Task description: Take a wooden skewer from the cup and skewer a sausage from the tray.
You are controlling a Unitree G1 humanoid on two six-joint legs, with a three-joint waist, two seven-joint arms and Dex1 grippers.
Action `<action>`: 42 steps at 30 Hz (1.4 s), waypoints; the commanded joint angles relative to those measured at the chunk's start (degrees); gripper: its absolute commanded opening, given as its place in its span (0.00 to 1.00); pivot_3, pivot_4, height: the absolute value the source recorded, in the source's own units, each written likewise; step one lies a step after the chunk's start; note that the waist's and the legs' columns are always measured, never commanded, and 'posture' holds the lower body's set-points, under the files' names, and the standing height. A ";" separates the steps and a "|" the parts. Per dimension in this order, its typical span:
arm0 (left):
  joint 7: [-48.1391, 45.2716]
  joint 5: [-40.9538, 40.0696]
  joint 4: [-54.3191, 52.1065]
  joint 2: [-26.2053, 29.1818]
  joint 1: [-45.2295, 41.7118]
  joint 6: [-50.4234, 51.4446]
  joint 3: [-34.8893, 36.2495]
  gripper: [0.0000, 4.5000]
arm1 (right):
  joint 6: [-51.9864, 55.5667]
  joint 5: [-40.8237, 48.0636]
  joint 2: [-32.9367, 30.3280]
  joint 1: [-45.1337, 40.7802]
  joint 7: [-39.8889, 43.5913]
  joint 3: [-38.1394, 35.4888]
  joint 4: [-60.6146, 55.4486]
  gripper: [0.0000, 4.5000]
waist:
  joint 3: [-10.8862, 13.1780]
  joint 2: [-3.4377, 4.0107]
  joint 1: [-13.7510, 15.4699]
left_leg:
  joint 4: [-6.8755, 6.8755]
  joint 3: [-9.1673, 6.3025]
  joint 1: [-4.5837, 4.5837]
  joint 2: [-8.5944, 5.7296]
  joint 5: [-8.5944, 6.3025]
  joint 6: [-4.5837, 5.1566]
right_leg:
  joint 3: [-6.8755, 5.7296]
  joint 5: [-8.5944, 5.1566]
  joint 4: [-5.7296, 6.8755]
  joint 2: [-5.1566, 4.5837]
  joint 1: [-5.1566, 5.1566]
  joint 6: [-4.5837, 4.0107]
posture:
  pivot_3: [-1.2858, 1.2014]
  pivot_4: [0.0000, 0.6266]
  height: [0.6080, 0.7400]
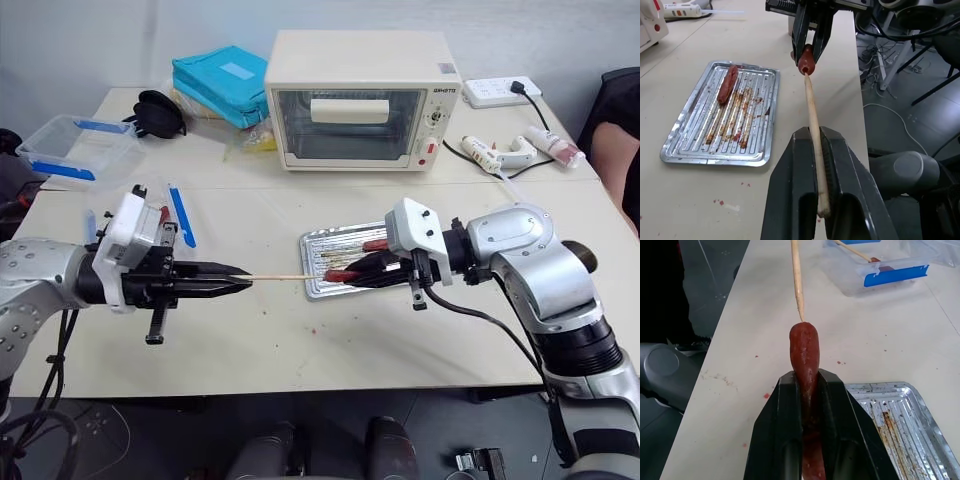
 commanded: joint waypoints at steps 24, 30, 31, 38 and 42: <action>-0.43 1.16 0.52 -1.34 -3.01 -1.24 -1.25 0.00 | 0.46 1.66 1.68 -1.54 -1.26 -0.73 -2.01 0.05 | 0.00 0.00 -0.01 | 0.01 0.01 -0.01 0.00 0.00 0.00 | 0.00 0.00 0.01 0.01 0.00 0.00 | 0.52 0.24 1.00; -0.59 1.26 0.73 -1.45 -3.52 -1.27 -1.44 0.00 | 0.40 1.67 1.91 -0.96 -0.94 -0.35 -2.88 0.05 | 0.00 0.00 -0.03 | 0.02 0.00 -0.01 0.00 0.00 0.00 | 0.00 0.00 0.02 0.01 0.00 0.00 | 0.52 0.24 1.00; -0.59 1.26 0.80 -1.47 -3.64 -1.26 -1.48 0.00 | 0.27 1.59 1.90 -0.86 -0.85 -0.30 -2.94 0.05 | 0.00 0.00 -0.01 | 0.02 0.01 -0.01 0.00 0.00 0.00 | 0.00 0.00 0.02 0.01 -0.01 0.00 | 0.52 0.24 1.00; -0.40 1.30 1.02 -2.47 -4.88 -1.11 -2.76 0.00 | 1.12 2.73 2.56 -1.60 -1.15 -0.71 -4.26 0.05 | 0.00 0.00 0.00 | 0.03 0.00 -0.01 0.00 0.00 0.00 | 0.00 0.00 0.02 0.01 0.00 0.00 | 0.52 0.24 1.00; -0.21 1.97 1.29 -3.60 -5.38 -1.37 -3.95 0.00 | 1.05 2.78 3.56 -2.80 -1.66 -0.08 -4.82 0.05 | 0.00 0.00 -0.02 | 0.03 0.00 -0.01 0.00 0.00 0.00 | 0.00 0.00 0.02 0.01 0.00 0.00 | 0.52 0.24 1.00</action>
